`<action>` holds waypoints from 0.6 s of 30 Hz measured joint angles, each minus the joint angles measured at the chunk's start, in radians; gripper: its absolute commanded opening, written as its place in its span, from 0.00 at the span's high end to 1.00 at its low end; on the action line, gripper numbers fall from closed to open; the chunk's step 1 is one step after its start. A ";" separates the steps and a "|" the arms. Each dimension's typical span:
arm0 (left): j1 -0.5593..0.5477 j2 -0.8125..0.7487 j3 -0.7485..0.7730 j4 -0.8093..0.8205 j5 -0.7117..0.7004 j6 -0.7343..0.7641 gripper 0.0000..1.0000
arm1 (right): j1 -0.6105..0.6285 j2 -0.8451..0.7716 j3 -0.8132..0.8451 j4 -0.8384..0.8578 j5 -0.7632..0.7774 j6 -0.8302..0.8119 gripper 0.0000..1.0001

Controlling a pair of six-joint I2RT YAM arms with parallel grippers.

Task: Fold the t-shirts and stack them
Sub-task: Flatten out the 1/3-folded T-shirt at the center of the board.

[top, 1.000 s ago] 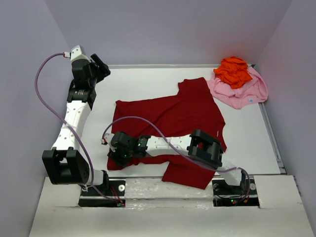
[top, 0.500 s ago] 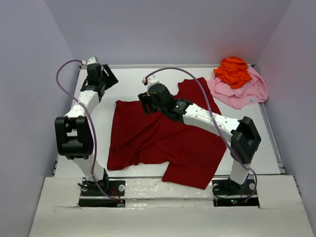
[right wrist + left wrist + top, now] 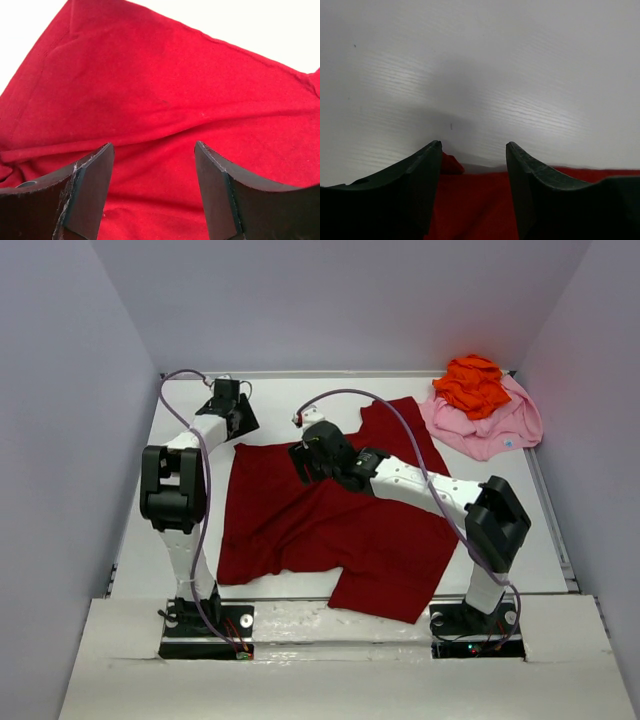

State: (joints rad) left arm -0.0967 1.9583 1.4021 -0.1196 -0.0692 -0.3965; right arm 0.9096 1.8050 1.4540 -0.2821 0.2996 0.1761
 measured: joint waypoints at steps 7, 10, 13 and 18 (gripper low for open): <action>-0.110 0.063 0.084 -0.090 -0.085 0.043 0.44 | -0.021 0.000 0.000 0.000 0.000 0.000 0.30; -0.146 0.071 0.084 -0.132 -0.136 0.056 0.38 | -0.022 0.000 0.000 0.000 -0.001 0.000 0.30; -0.165 0.070 0.083 -0.149 -0.184 0.065 0.26 | -0.022 0.000 0.000 0.000 -0.004 0.000 0.30; -0.157 0.070 0.079 -0.167 -0.275 0.068 0.19 | -0.026 0.000 0.000 0.000 -0.008 0.000 0.30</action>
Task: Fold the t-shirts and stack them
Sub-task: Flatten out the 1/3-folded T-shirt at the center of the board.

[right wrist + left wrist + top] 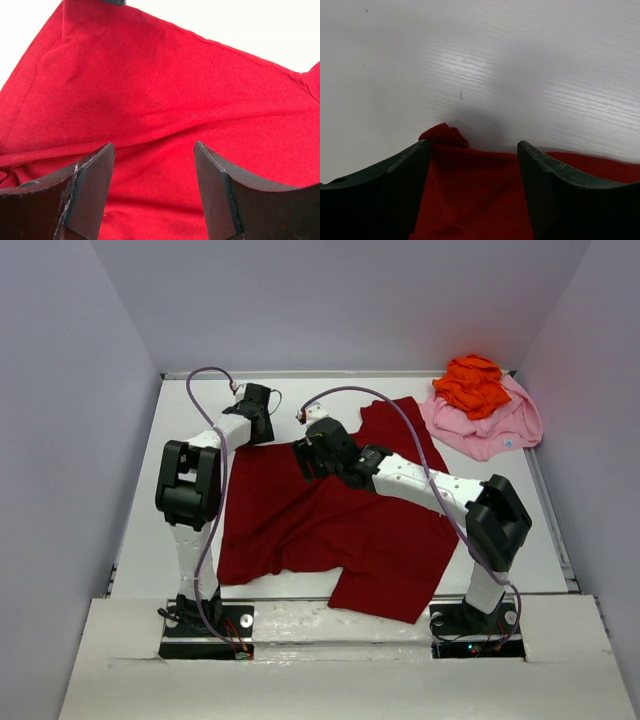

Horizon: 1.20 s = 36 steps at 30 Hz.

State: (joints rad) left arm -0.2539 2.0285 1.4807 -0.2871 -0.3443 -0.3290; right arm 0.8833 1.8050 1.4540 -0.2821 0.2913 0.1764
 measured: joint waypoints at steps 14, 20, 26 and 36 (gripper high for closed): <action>0.026 -0.062 -0.020 -0.026 -0.012 -0.063 0.18 | -0.011 -0.004 -0.078 -0.003 -0.007 0.014 0.30; 0.082 -0.114 -0.082 -0.020 0.034 -0.106 0.18 | -0.032 -0.023 -0.112 -0.008 -0.008 0.015 0.30; 0.085 -0.115 -0.083 -0.017 0.050 -0.108 0.18 | -0.039 -0.030 -0.112 -0.006 -0.010 0.015 0.31; 0.077 -0.115 -0.084 -0.018 0.020 -0.099 0.18 | -0.040 -0.030 -0.112 -0.006 -0.034 0.015 0.31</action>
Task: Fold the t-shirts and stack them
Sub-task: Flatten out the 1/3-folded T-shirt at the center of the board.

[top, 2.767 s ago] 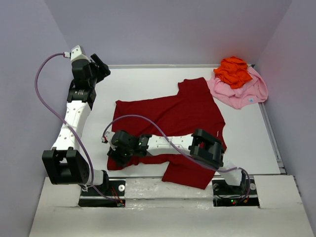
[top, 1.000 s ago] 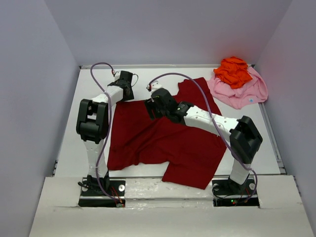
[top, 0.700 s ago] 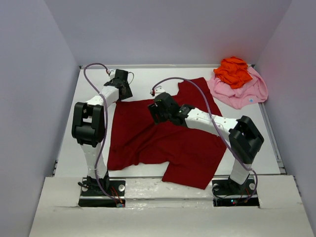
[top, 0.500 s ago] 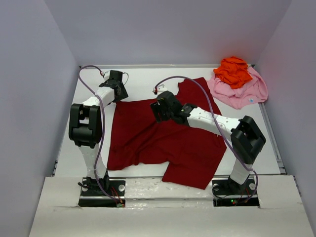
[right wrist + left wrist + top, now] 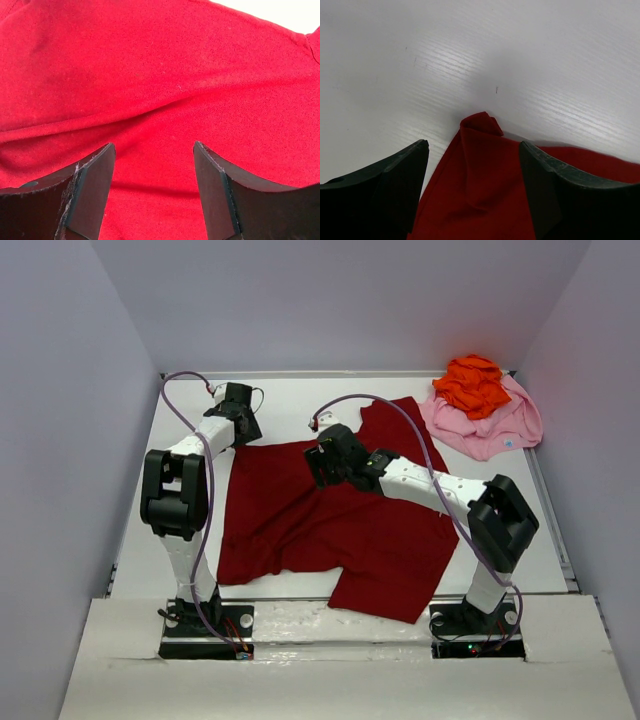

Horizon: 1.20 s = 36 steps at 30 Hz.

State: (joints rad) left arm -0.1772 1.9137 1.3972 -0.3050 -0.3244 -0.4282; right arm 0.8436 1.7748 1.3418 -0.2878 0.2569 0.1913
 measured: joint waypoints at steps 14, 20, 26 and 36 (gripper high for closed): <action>-0.005 0.053 0.000 0.001 0.005 0.026 0.63 | 0.000 0.000 0.000 0.001 -0.011 0.000 0.32; -0.013 0.071 0.000 0.005 0.007 0.037 1.00 | 0.000 0.000 -0.003 0.002 -0.016 0.000 0.31; -0.021 0.074 0.003 0.009 0.011 0.042 1.00 | 0.000 0.000 -0.016 0.002 -0.026 0.000 0.32; -0.122 0.058 0.013 0.027 0.058 0.069 1.00 | 0.000 0.000 -0.016 0.004 -0.047 0.001 0.32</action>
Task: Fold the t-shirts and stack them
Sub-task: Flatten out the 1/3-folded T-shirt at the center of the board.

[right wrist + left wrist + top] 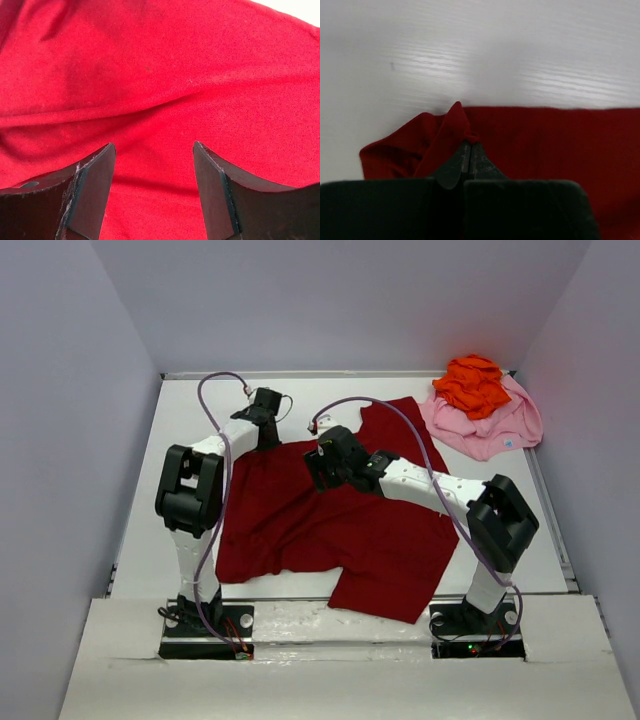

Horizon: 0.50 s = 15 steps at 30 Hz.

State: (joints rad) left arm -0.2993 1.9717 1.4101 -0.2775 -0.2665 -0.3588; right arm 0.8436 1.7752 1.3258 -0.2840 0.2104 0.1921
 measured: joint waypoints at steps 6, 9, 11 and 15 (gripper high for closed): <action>-0.072 0.022 0.087 -0.027 0.064 0.027 0.95 | 0.000 0.000 0.000 0.000 -0.008 0.003 0.32; -0.078 0.058 0.127 -0.042 0.055 0.032 0.78 | 0.000 0.000 0.000 0.000 -0.009 0.004 0.32; -0.074 0.076 0.130 -0.058 0.047 0.037 0.59 | 0.000 0.000 0.000 0.000 -0.009 0.005 0.32; -0.072 0.076 0.127 -0.078 0.012 0.034 0.42 | 0.000 0.002 0.000 0.000 -0.009 0.005 0.32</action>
State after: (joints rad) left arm -0.3710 2.0472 1.5375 -0.3557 -0.2546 -0.3244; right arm 0.8436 1.7767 1.3258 -0.2840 0.2012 0.1967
